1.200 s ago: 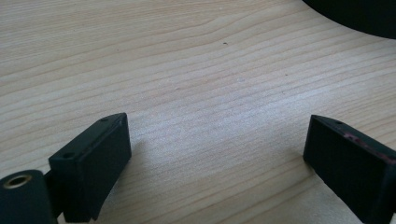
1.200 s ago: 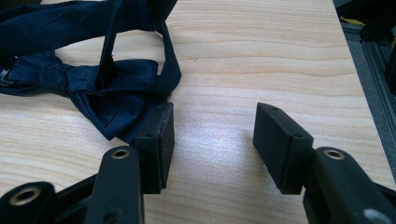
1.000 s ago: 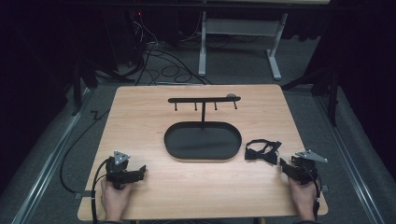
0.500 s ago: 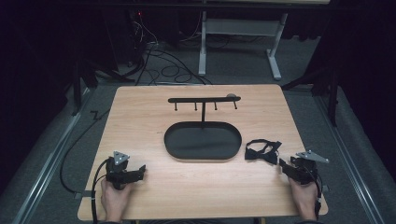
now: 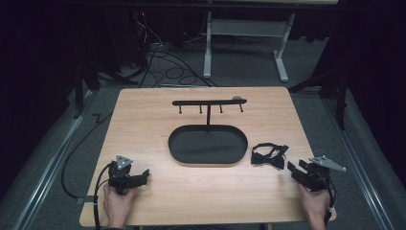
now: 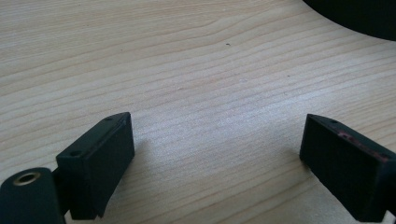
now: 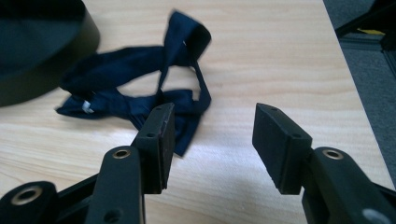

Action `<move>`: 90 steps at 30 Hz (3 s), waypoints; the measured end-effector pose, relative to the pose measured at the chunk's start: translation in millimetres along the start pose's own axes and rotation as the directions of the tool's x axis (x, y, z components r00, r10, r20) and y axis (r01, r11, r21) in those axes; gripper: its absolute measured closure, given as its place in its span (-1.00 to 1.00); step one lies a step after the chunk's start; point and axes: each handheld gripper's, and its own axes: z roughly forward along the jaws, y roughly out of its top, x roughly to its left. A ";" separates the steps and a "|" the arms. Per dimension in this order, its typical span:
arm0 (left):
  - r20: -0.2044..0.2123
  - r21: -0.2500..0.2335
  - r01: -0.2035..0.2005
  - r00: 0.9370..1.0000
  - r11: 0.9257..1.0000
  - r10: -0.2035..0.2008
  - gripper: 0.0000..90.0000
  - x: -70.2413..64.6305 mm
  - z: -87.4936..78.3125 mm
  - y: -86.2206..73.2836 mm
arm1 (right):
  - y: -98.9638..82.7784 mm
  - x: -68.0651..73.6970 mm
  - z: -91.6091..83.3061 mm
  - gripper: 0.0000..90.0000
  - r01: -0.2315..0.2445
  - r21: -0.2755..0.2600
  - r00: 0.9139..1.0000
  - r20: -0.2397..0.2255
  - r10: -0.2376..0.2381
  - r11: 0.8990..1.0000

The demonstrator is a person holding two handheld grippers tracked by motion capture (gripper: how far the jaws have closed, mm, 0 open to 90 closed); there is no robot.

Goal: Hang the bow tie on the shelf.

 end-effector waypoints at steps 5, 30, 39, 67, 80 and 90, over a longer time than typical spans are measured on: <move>0.000 0.000 0.000 1.000 1.000 0.000 -0.76 0.0 0.0 0.0 | 11.3 4.3 -1.5 0.13 0.005 -0.014 1.000 -0.024 -0.005 1.000; 0.000 0.000 0.000 1.000 1.000 0.000 -0.76 0.0 0.0 0.0 | 59.2 13.8 42.9 0.21 0.039 0.095 0.999 0.004 -0.040 0.995; 0.000 0.000 0.000 1.000 1.000 0.000 -0.76 0.0 0.0 0.0 | 56.4 10.8 57.9 0.34 0.053 0.164 0.998 0.014 -0.056 0.985; 0.000 0.000 0.000 1.000 1.000 0.000 -0.76 -0.1 0.0 0.0 | 54.3 8.6 89.7 0.68 0.085 0.247 0.995 0.024 -0.094 0.965; 0.001 0.001 -0.001 1.000 1.000 0.001 -0.76 0.0 -0.1 0.0 | 55.0 12.4 88.9 1.00 0.135 0.218 0.990 -0.005 -0.138 0.966; 0.000 -0.001 -0.001 1.000 1.000 0.001 -0.75 -0.3 -0.1 -0.1 | 58.3 17.5 77.8 1.00 0.180 0.153 0.984 -0.037 -0.176 0.972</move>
